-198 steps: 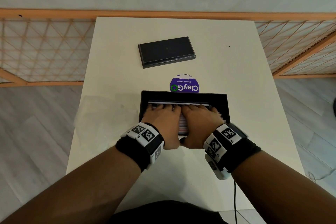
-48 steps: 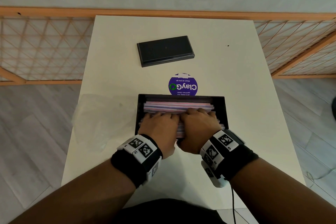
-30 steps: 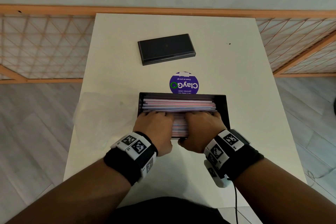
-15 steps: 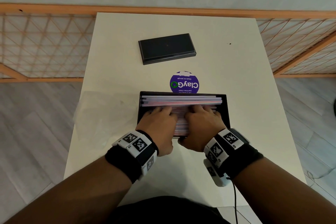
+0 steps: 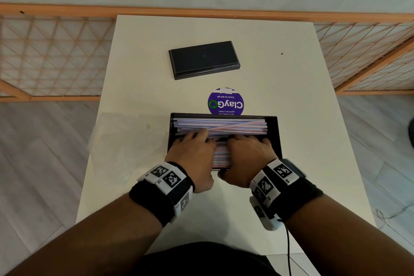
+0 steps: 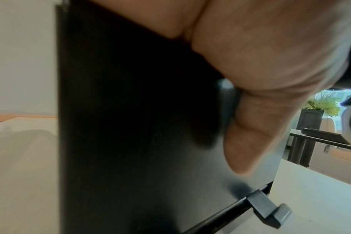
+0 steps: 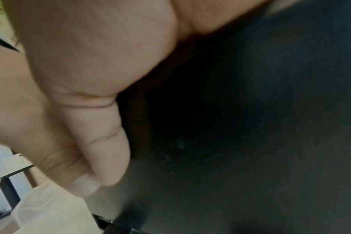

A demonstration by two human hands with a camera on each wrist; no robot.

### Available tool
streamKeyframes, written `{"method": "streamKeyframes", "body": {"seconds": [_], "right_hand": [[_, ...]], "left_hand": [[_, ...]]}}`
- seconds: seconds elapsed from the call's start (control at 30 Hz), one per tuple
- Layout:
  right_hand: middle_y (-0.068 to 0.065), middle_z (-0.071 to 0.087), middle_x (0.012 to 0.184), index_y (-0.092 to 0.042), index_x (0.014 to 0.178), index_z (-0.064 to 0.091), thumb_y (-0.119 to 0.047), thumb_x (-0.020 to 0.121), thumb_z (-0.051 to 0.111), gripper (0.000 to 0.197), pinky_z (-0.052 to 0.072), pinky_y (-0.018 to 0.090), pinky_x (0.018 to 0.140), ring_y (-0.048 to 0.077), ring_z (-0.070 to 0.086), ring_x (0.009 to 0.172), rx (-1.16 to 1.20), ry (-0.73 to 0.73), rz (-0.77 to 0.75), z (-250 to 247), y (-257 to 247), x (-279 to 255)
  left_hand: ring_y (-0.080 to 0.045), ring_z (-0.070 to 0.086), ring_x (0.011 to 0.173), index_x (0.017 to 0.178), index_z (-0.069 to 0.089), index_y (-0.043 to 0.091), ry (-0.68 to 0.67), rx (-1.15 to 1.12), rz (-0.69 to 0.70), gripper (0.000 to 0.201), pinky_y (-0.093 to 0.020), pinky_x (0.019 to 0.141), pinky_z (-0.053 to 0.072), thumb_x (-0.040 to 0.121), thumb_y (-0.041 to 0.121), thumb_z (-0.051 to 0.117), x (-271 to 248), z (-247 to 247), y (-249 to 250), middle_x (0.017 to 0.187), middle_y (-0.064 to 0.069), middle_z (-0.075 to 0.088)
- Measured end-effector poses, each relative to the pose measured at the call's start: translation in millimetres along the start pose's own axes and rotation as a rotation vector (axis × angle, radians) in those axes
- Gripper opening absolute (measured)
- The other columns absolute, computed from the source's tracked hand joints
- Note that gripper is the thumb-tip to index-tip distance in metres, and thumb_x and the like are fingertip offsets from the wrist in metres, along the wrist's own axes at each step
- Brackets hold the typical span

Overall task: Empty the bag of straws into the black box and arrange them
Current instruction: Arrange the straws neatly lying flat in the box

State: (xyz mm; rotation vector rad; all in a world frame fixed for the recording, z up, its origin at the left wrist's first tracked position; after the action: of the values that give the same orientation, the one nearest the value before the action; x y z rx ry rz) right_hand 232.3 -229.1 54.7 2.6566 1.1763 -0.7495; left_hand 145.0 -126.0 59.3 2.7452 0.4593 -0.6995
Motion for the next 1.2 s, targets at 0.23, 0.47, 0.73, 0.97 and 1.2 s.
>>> {"method": "streamKeyframes", "body": {"seconds": [0.23,0.47,0.73,0.97,1.2], "right_hand": [[-0.013,0.057,0.124,-0.038,0.117,0.056,-0.057,0.059,0.060,0.062,0.036,0.050,0.106,0.022,0.054,0.121,0.037,-0.011,-0.032,0,-2,2],[-0.009,0.059,0.119,-0.032,0.114,0.059,-0.059,0.063,0.063,0.058,0.036,0.047,0.105,0.023,0.055,0.117,0.009,-0.011,-0.007,-1,0,-1],[-0.008,0.065,0.115,-0.034,0.119,0.055,-0.058,0.062,0.057,0.062,0.039,0.047,0.104,0.023,0.060,0.113,0.003,0.037,-0.022,-3,-1,0],[-0.003,0.054,0.120,-0.033,0.112,0.063,-0.054,0.070,0.063,0.047,0.038,0.047,0.102,0.027,0.051,0.117,-0.062,-0.001,-0.077,-9,-7,-6],[-0.009,0.067,0.107,-0.029,0.107,0.061,-0.055,0.068,0.061,0.047,0.040,0.041,0.101,0.022,0.062,0.107,-0.046,0.029,-0.004,-8,7,-9]], "left_hand": [[-0.026,0.055,0.126,0.131,0.043,0.030,-0.021,-0.003,0.053,0.065,-0.046,0.107,0.043,0.073,0.038,0.073,1,1,8,0.133,0.004,0.057],[-0.027,0.058,0.120,0.132,0.047,0.029,-0.019,-0.002,-0.023,0.061,-0.042,0.103,0.046,0.076,0.042,0.070,-1,-1,1,0.130,0.001,0.057],[-0.028,0.055,0.123,0.144,0.032,0.019,0.120,0.057,0.042,0.076,-0.043,0.105,0.046,0.081,0.030,0.072,-6,-3,12,0.134,-0.004,0.056],[-0.025,0.051,0.126,0.131,0.051,0.023,0.101,0.058,0.078,0.053,-0.042,0.107,0.043,0.082,0.030,0.069,-4,-2,13,0.133,0.000,0.052],[-0.026,0.059,0.118,0.126,0.057,0.025,0.055,0.070,-0.020,0.045,-0.040,0.100,0.047,0.083,0.033,0.067,-6,-1,-1,0.127,0.001,0.060]]}}
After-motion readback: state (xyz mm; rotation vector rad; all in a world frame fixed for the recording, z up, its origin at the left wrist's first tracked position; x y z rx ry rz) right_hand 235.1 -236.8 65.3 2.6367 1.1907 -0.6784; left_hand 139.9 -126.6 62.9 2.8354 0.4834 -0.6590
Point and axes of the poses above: each hand's wrist, its own x-axis towards the middle knuckle, its own z-axis out of the palm, y = z × x, the point moved 3 cm from there along x, towards the middle knuckle
